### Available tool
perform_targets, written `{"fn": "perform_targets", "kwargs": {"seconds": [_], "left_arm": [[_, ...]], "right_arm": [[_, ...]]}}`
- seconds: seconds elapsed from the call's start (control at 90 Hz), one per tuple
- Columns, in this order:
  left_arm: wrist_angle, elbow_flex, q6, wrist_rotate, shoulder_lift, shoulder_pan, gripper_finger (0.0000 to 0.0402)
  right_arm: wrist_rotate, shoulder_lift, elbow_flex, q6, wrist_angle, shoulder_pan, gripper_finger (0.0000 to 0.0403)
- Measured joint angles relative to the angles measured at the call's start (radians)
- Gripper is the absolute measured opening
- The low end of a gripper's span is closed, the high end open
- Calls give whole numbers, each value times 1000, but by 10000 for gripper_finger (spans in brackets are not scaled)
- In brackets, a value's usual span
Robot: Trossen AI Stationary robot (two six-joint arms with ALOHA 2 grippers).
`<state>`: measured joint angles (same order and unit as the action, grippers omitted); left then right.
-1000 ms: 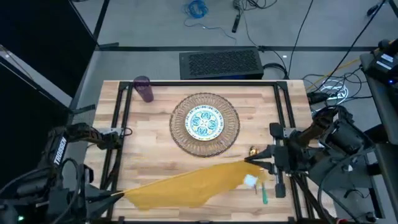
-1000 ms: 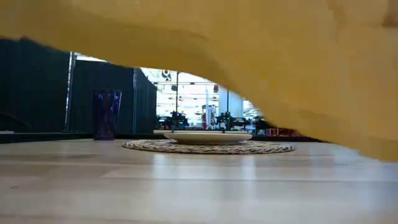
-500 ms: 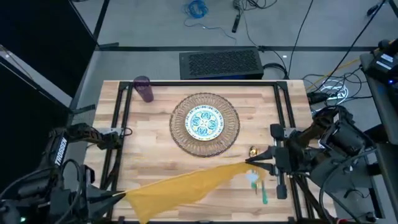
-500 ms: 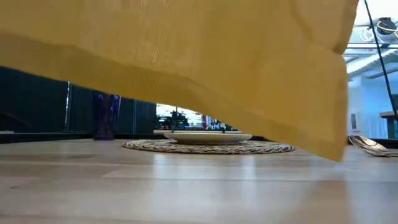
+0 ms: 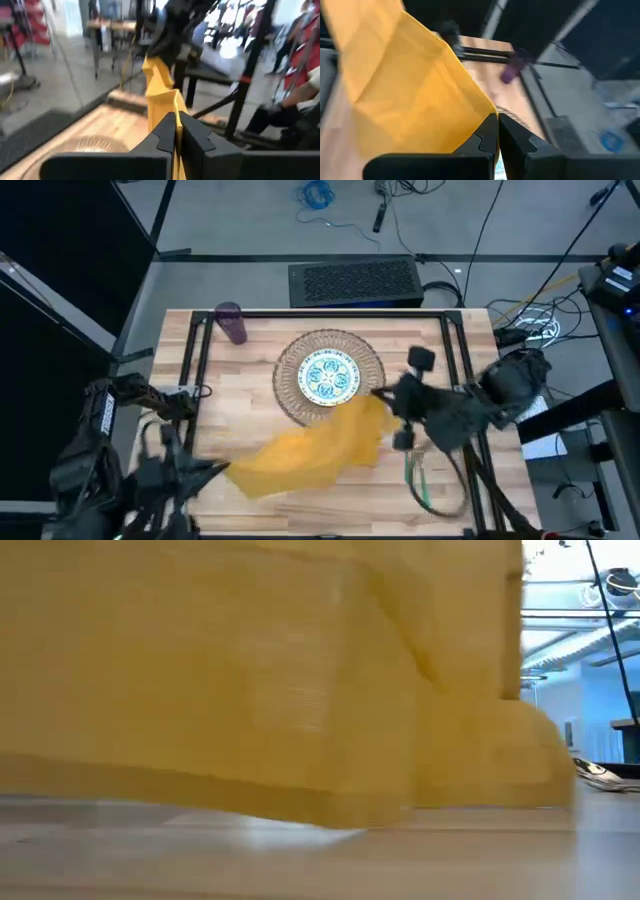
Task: Set table place
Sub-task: Fold the yellow table napkin
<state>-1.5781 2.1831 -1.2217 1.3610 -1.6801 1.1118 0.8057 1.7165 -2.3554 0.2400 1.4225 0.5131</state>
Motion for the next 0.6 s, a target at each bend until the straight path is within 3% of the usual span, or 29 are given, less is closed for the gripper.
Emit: {"fn": "perform_targets", "kwargs": {"seconds": [0.133, 0.367, 0.6], "left_arm": [[96, -20, 128, -76, 63, -55, 0], [86, -18, 194, -78, 127, -63, 0], [135, -8, 249, -56, 127, -34, 0]], "right_arm": [[-1, 0, 0, -80, -45, -88, 0], [-28, 0, 0, -134, -83, -135, 0], [-60, 1, 0, -273, -253, -147, 0]]}}
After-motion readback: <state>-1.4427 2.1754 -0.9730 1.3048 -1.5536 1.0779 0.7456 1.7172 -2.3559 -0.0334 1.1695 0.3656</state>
